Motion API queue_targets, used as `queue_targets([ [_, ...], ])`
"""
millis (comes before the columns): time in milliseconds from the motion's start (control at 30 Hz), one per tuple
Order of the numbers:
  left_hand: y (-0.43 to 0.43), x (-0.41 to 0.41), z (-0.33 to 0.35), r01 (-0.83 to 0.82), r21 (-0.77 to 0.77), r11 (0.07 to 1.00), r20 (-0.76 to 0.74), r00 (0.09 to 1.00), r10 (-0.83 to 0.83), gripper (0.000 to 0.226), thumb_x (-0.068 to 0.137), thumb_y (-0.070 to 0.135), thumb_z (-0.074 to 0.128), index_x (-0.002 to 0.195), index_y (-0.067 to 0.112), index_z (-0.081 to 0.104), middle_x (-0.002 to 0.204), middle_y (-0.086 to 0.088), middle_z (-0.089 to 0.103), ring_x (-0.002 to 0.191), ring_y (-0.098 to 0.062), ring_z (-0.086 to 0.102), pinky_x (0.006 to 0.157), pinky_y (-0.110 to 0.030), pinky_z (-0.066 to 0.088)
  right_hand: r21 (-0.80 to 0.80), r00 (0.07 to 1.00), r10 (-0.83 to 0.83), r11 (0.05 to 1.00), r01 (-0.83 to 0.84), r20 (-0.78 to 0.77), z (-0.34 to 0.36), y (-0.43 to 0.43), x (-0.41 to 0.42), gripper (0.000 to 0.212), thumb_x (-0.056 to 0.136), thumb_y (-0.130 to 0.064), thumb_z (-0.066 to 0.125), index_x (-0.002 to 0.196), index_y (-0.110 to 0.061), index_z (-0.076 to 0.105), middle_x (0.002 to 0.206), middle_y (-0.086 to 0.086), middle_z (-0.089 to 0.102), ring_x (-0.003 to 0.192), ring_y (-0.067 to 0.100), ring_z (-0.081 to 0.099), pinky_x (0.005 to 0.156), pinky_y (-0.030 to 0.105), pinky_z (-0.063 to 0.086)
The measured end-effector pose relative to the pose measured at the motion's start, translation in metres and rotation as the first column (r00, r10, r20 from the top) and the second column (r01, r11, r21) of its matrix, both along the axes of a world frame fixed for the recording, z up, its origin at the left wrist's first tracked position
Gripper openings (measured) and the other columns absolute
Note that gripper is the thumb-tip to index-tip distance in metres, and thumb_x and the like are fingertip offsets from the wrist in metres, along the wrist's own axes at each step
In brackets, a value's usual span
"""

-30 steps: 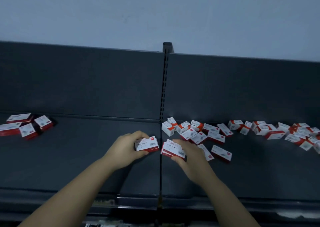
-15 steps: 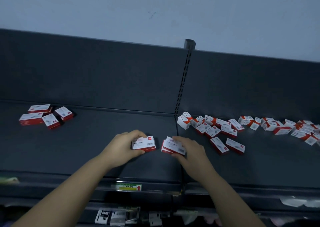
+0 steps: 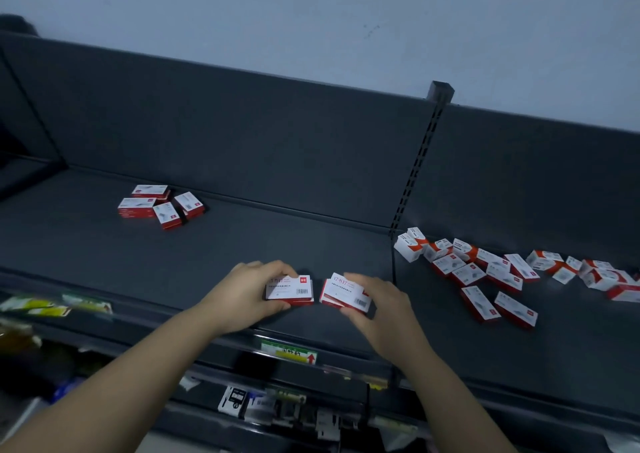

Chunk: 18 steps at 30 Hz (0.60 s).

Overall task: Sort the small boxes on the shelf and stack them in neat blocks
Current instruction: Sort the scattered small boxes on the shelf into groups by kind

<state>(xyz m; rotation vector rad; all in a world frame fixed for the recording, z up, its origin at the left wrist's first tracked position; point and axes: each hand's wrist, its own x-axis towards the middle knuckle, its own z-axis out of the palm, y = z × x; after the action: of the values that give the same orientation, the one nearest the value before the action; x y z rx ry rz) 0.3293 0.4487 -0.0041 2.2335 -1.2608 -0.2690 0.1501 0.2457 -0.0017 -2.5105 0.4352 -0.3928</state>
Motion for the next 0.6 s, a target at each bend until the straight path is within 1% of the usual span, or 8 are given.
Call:
queue_targets([
  [67, 0.012, 0.006, 0.001, -0.021, -0.014, 1.000, 0.001, 1.000, 0.021, 0.041, 0.080, 0.031, 0.076, 0.115, 0.041, 0.056, 0.101, 0.029, 0.059, 0.100, -0.002, 0.054, 0.089, -0.027, 0.045, 0.021, 1.000, -0.015, 1.000, 0.016, -0.019, 0.002, 0.009, 0.010, 0.054, 0.087, -0.034, 0.070, 0.134, -0.045, 0.047, 0.109, -0.032, 0.054, 0.105, -0.001, 0.047, 0.106, 0.035, 0.033],
  [133, 0.025, 0.014, 0.002, -0.032, -0.024, 0.999, -0.007, 0.999, 0.032, 0.040, 0.080, 0.031, 0.076, 0.113, 0.041, 0.056, 0.100, 0.031, 0.059, 0.099, 0.001, 0.054, 0.089, -0.026, 0.044, 0.050, 0.999, -0.014, 0.999, 0.016, -0.033, 0.002, 0.018, 0.021, 0.057, 0.086, -0.033, 0.072, 0.135, -0.044, 0.045, 0.101, -0.037, 0.045, 0.101, -0.005, 0.045, 0.107, 0.037, 0.035],
  [200, 0.038, 0.028, 0.001, -0.031, -0.038, 0.999, -0.016, 0.999, 0.031, 0.041, 0.078, 0.032, 0.077, 0.112, 0.041, 0.056, 0.104, 0.028, 0.063, 0.101, 0.002, 0.055, 0.091, -0.026, 0.044, 0.063, 0.999, -0.004, 0.998, 0.006, -0.039, 0.003, 0.030, 0.034, 0.059, 0.085, -0.033, 0.073, 0.136, -0.043, 0.045, 0.099, -0.036, 0.042, 0.100, -0.015, 0.040, 0.108, 0.036, 0.035],
  [233, 0.043, 0.037, 0.001, -0.031, -0.049, 0.998, -0.023, 0.999, 0.030, 0.042, 0.077, 0.032, 0.077, 0.112, 0.041, 0.056, 0.105, 0.027, 0.064, 0.101, 0.003, 0.056, 0.092, -0.026, 0.044, 0.070, 0.999, -0.004, 0.998, 0.007, -0.044, 0.003, 0.037, 0.042, 0.059, 0.085, -0.033, 0.073, 0.136, -0.043, 0.045, 0.100, -0.035, 0.043, 0.100, -0.017, 0.038, 0.108, 0.036, 0.035],
  [333, 0.063, 0.068, -0.001, -0.024, -0.096, 0.995, -0.068, 0.998, 0.018, 0.045, 0.073, 0.033, 0.079, 0.111, 0.041, 0.057, 0.106, 0.026, 0.066, 0.102, 0.002, 0.059, 0.091, -0.030, 0.049, 0.103, 1.000, -0.026, 0.994, 0.026, -0.011, -0.003, 0.059, 0.072, 0.057, 0.080, -0.036, 0.076, 0.130, -0.046, 0.050, 0.104, -0.023, 0.056, 0.102, -0.005, 0.048, 0.103, 0.036, 0.041],
  [400, 0.081, 0.093, -0.002, -0.019, -0.101, 0.995, -0.078, 0.997, 0.011, 0.046, 0.072, 0.034, 0.080, 0.111, 0.041, 0.057, 0.106, 0.026, 0.066, 0.102, 0.002, 0.060, 0.091, -0.031, 0.049, 0.145, 0.999, -0.045, 0.989, 0.043, 0.016, -0.009, 0.076, 0.096, 0.056, 0.078, -0.040, 0.077, 0.127, -0.047, 0.052, 0.109, -0.017, 0.062, 0.105, 0.002, 0.054, 0.097, 0.031, 0.045],
  [500, 0.112, 0.133, 0.000, -0.025, -0.097, 0.995, -0.084, 0.996, 0.017, 0.044, 0.072, 0.030, 0.082, 0.109, 0.040, 0.059, 0.105, 0.025, 0.067, 0.101, 0.004, 0.060, 0.091, -0.028, 0.049, 0.222, 0.996, -0.078, 0.973, 0.068, 0.034, -0.013, 0.108, 0.132, 0.055, 0.076, -0.040, 0.079, 0.125, -0.044, 0.055, 0.114, -0.016, 0.062, 0.107, -0.002, 0.056, 0.090, 0.016, 0.044],
  [600, 0.144, 0.173, 0.000, -0.027, -0.092, 0.995, -0.093, 0.995, 0.019, 0.042, 0.072, 0.027, 0.083, 0.104, 0.040, 0.060, 0.103, 0.026, 0.067, 0.100, 0.006, 0.061, 0.088, -0.025, 0.050, 0.246, 0.996, -0.087, 0.966, 0.077, 0.032, -0.015, 0.139, 0.168, 0.057, 0.076, -0.037, 0.080, 0.127, -0.042, 0.055, 0.117, -0.016, 0.062, 0.110, -0.004, 0.054, 0.092, 0.014, 0.042],
])
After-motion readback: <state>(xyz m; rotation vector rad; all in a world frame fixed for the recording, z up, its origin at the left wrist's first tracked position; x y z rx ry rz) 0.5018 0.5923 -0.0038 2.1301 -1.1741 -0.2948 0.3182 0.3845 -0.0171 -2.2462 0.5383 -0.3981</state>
